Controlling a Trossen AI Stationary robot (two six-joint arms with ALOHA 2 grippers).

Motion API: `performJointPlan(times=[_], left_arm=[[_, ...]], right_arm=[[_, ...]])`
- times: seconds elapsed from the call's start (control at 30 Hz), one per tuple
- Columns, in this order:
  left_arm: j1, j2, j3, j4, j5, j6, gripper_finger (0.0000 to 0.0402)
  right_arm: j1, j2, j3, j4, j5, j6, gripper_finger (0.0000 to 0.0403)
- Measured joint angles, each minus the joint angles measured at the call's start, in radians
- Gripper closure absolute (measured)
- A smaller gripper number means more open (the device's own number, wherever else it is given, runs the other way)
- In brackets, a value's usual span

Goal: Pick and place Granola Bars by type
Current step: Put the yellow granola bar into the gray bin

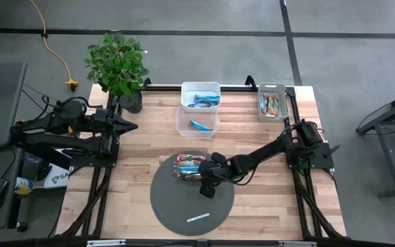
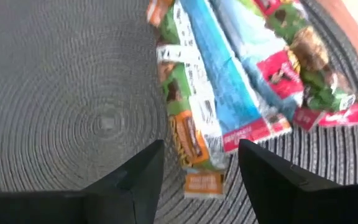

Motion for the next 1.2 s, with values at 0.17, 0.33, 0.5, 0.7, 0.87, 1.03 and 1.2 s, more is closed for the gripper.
performJointPlan(times=[0.17,0.33,0.5,0.7,0.87,1.03,1.2], left_arm=[[0.0,0.0,0.0,0.0,0.0,0.0,0.0401],[0.0,0.0,0.0,0.0,0.0,0.0,0.0401],[0.0,0.0,0.0,0.0,0.0,0.0,0.0401],[0.0,0.0,0.0,0.0,0.0,0.0,0.0401],[0.0,0.0,0.0,0.0,0.0,0.0,0.0401],[0.0,0.0,0.0,0.0,0.0,0.0,0.0401],[0.0,0.0,0.0,0.0,0.0,0.0,0.0401]], right_arm=[[-0.016,0.0,0.001,0.021,-0.011,-0.021,0.0213],[-0.023,0.0,0.001,0.03,-0.024,-0.037,0.0213],[-0.023,0.007,0.001,0.039,-0.043,-0.045,0.0213],[-0.023,0.039,0.001,0.059,-0.09,-0.052,0.0213],[-0.023,0.046,0.001,0.064,-0.092,-0.047,0.0213],[-0.023,0.046,0.001,0.066,-0.098,-0.062,0.0216],[-0.023,0.046,0.001,0.064,-0.105,-0.062,0.0243]])
